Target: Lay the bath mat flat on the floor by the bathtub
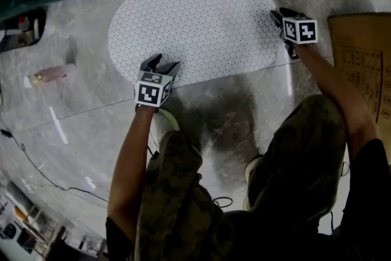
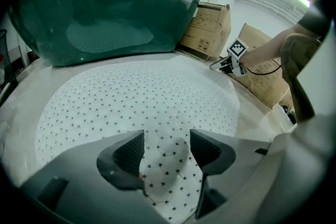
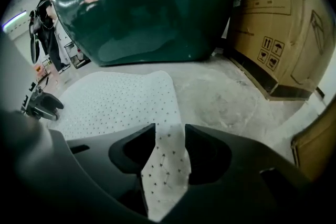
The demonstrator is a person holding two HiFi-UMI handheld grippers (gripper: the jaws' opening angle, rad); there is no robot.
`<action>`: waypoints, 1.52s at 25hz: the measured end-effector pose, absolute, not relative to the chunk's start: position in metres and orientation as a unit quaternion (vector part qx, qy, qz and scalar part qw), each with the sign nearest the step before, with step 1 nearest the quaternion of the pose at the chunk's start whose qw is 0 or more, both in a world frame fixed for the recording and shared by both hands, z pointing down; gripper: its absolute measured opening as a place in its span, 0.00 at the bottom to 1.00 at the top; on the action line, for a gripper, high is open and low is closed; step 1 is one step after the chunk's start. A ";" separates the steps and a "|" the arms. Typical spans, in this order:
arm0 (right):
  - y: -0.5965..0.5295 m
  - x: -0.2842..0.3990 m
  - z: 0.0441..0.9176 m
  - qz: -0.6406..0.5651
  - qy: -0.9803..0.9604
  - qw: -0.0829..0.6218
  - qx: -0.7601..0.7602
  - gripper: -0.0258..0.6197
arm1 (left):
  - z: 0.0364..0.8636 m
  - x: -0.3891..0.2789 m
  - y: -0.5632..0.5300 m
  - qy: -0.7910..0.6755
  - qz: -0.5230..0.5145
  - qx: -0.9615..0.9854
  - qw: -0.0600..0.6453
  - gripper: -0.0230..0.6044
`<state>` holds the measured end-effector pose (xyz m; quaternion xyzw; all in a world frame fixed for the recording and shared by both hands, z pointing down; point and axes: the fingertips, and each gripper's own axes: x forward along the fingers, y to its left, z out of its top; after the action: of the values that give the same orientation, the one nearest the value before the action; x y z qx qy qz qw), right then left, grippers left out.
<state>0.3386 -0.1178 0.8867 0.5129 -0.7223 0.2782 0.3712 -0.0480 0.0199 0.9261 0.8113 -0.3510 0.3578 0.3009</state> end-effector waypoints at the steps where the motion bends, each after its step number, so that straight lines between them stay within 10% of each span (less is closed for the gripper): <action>1: -0.112 0.341 0.890 0.287 -0.721 0.367 0.512 0.33 | 0.926 -0.049 0.020 -0.354 0.357 0.811 0.300 0.47; 32: -0.015 0.176 0.877 0.159 -0.878 0.432 0.135 0.28 | 0.928 -0.049 0.020 -0.364 0.361 0.811 0.282 0.47; 38: 0.008 0.137 0.842 0.210 -0.925 0.312 0.052 0.29 | 0.927 -0.048 0.020 -0.362 0.355 0.814 0.283 0.47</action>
<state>0.1370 0.0079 0.8422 0.0518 -0.9251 0.2095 0.3124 -0.0483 0.0200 0.9265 0.8143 -0.3619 0.3546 0.2834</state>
